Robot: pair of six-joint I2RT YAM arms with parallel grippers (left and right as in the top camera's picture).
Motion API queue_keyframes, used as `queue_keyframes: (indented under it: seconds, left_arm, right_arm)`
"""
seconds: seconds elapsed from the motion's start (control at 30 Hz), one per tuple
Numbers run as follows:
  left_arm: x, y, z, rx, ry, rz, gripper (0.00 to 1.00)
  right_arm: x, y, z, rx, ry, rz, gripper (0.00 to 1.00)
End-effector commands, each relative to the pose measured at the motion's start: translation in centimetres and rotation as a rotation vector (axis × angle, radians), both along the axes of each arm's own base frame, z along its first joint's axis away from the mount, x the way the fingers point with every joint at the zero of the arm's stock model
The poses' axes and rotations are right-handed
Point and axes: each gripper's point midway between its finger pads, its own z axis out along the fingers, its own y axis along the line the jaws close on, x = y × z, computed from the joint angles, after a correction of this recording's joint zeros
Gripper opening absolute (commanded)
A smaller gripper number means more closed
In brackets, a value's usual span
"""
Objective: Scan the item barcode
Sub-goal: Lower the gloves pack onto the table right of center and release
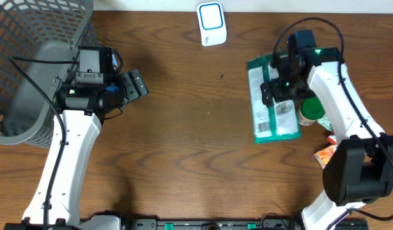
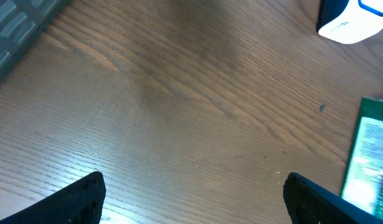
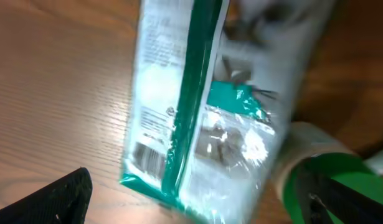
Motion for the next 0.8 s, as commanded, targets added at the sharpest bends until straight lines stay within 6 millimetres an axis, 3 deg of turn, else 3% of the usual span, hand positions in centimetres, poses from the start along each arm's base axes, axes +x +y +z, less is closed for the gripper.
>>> queue_keyframes:
  seconds: [0.0, 0.13, 0.77]
  left_arm:
    - [0.0, 0.2, -0.2, 0.012, 0.008, 0.001, 0.92]
    - [0.0, 0.2, -0.2, 0.012, 0.008, 0.001, 0.92]
    - [0.0, 0.2, -0.2, 0.012, 0.008, 0.001, 0.92]
  right_arm:
    - [2.2, 0.3, 3.6, 0.021, -0.101, -0.007, 0.99]
    - [2.8, 0.4, 4.8, 0.024, -0.13, -0.007, 0.99]
    - [2.7, 0.4, 4.6, 0.022, -0.124, -0.006, 0.99]
